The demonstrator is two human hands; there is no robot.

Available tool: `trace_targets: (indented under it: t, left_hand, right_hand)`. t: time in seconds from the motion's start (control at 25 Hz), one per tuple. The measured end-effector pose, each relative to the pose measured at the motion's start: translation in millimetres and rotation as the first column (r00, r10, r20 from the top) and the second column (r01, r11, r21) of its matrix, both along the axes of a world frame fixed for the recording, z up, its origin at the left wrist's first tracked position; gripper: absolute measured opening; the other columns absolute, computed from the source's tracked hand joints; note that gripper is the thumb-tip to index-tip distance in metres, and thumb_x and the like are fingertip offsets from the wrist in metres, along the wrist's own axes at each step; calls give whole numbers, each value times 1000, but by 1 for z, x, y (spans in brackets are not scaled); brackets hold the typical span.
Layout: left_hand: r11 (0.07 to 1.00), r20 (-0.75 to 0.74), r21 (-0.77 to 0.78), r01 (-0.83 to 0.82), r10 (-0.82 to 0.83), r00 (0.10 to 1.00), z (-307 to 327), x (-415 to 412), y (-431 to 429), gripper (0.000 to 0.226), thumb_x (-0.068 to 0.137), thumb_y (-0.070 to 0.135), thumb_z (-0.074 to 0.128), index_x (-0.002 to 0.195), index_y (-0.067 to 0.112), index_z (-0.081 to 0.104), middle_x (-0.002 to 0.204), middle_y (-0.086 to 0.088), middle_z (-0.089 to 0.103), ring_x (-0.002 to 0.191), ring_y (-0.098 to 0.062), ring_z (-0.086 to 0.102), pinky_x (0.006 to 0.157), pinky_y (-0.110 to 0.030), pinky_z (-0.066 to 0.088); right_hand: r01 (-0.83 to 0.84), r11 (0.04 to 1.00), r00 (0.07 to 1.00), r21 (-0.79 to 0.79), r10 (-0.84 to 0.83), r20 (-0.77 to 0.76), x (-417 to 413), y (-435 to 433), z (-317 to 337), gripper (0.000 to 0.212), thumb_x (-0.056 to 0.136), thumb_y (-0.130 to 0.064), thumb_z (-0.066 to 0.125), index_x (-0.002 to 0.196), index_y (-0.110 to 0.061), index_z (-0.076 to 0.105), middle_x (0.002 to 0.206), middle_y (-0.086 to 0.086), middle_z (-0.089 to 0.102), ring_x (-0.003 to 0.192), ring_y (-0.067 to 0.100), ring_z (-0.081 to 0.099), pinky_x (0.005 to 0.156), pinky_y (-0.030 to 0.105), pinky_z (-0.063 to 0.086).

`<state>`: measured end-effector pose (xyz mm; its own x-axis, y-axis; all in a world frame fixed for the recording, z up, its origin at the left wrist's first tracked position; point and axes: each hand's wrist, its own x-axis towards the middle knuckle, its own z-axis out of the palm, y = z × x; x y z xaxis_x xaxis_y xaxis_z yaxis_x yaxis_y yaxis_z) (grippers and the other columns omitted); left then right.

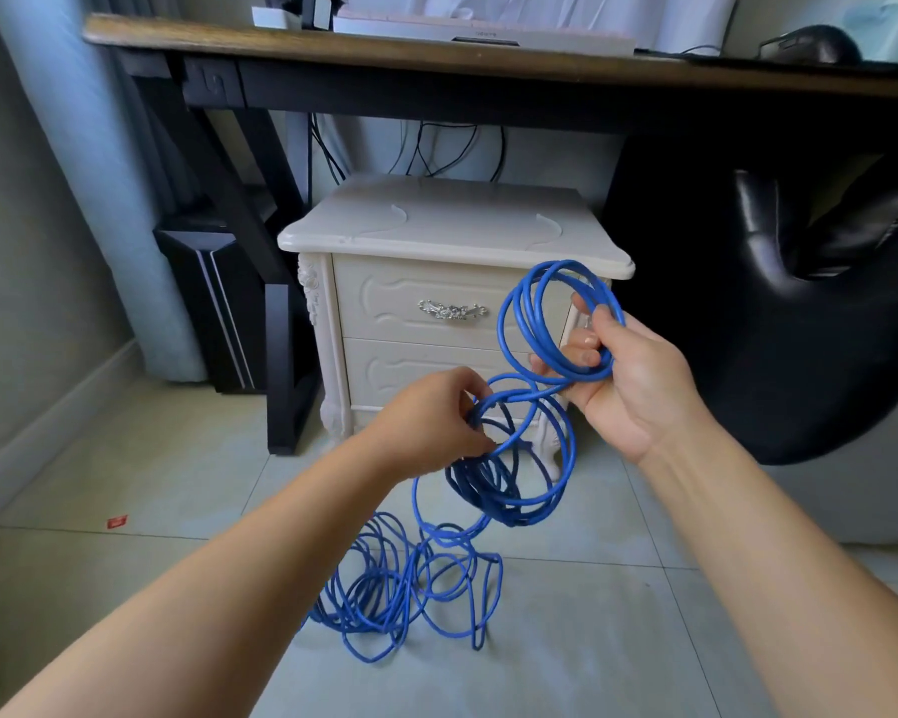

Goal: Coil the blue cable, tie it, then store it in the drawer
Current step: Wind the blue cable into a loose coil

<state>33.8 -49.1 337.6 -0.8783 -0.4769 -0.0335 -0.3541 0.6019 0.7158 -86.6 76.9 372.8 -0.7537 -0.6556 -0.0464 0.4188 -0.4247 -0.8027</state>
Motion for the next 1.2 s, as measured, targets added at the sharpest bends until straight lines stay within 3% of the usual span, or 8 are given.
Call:
trace_targets:
  t: [0.16, 0.28, 0.4, 0.72, 0.84, 0.96, 1.08, 1.2]
  left_hand:
    - [982, -80, -137, -131, 121, 989, 1, 0, 1, 17, 86, 36, 70, 82, 21, 62, 62, 10, 60, 55, -4, 52, 51, -22, 38]
    - [965, -58, 235, -116, 133, 989, 2, 5, -5, 19, 90, 25, 65, 76, 12, 63, 60, 2, 67, 54, -11, 55, 50, -19, 42]
    - [756, -93, 631, -173, 295, 951, 6, 5, -11, 18, 93, 11, 54, 75, 6, 56, 65, -9, 61, 59, -23, 59, 57, -26, 50]
    - [576, -80, 815, -67, 227, 971, -3, 3, -10, 24, 96, 12, 56, 110, -5, 64, 91, -12, 60, 71, -17, 65, 67, -36, 59]
    - [717, -90, 686, -119, 246, 965, -7, 2, -9, 22, 94, 21, 61, 108, 5, 70, 94, -6, 62, 81, -17, 62, 67, -30, 56]
    - [959, -163, 194, -206, 239, 957, -5, 3, -7, 13, 82, 32, 71, 75, 21, 74, 111, 5, 53, 108, -13, 43, 88, -25, 38]
    - [929, -236, 357, -99, 193, 952, -4, 5, -9, 15, 78, 23, 76, 67, 16, 69, 146, 8, 40, 139, -2, 22, 100, -25, 27]
    - [874, -218, 486, -2, 123, 968, -8, 6, -18, 23, 74, 23, 76, 77, 1, 68, 114, -8, 68, 127, -13, 49, 105, -31, 35]
  right_hand:
    - [8, 997, 1000, 71, -7, -14, 7, 1, 2, 21, 105, -16, 38, 105, -7, 57, 54, -2, 33, 47, 8, 34, 61, 39, 59]
    - [41, 953, 976, 299, 26, -216, 11, 0, -3, 22, 106, -16, 36, 106, -11, 58, 60, -1, 35, 47, 8, 35, 57, 25, 45]
    - [75, 900, 939, 429, 80, -333, 15, 1, -10, 22, 106, -17, 35, 114, -13, 56, 59, -2, 38, 51, 11, 35, 50, 23, 37]
    - [-26, 995, 999, 93, 21, 47, 30, -6, -5, 18, 105, -13, 39, 104, -3, 54, 57, 2, 38, 44, 14, 52, 82, 57, 54]
    - [-18, 990, 1000, 140, 17, 8, 30, -6, -7, 19, 105, -15, 39, 107, -5, 55, 59, 3, 38, 56, 21, 66, 74, 52, 56]
    - [15, 973, 990, 229, 18, -138, 28, -3, -9, 21, 107, -17, 34, 116, -9, 51, 61, 2, 34, 89, 33, 73, 76, 55, 57]
    - [64, 959, 962, 276, 14, -271, 24, 3, -9, 23, 107, -18, 31, 120, -11, 49, 57, -1, 35, 89, 31, 73, 74, 51, 58]
    - [128, 919, 904, 373, 47, -425, 24, 7, -13, 22, 107, -18, 29, 116, -17, 50, 47, -8, 48, 78, 29, 71, 86, 53, 55]
